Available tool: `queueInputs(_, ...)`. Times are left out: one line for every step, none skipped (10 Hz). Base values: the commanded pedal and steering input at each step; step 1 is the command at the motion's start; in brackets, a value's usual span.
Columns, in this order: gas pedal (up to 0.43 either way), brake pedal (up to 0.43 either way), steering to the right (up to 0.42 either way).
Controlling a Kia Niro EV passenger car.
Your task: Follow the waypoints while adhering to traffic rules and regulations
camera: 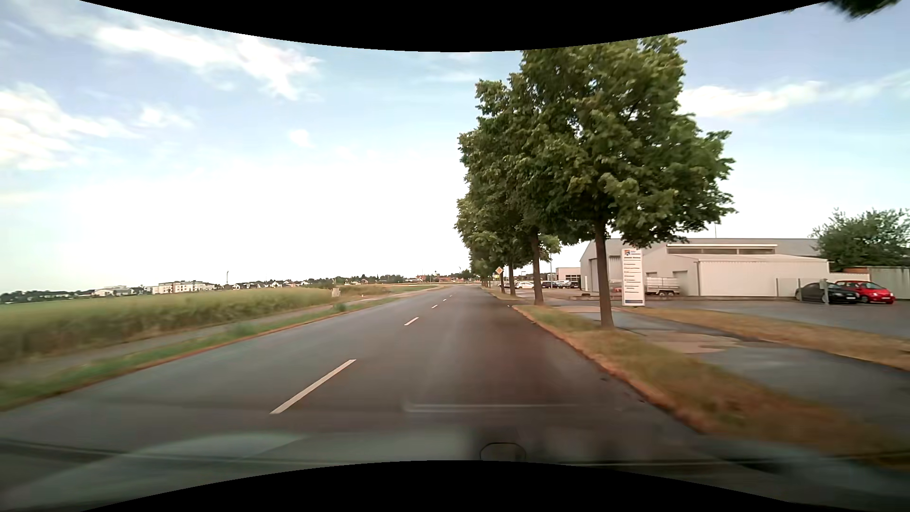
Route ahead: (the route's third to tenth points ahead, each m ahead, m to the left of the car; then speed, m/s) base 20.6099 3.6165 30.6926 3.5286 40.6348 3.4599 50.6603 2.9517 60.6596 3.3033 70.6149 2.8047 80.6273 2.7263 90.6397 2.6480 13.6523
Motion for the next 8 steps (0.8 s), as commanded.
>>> queueInputs(0.157, 0.0, -0.005)
queueInputs(0.157, 0.0, -0.005)
queueInputs(0.157, 0.0, -0.005)
queueInputs(0.157, 0.0, -0.004)
queueInputs(0.157, 0.0, -0.004)
queueInputs(0.157, 0.0, -0.004)
queueInputs(0.157, 0.0, -0.004)
queueInputs(0.157, 0.0, -0.004)
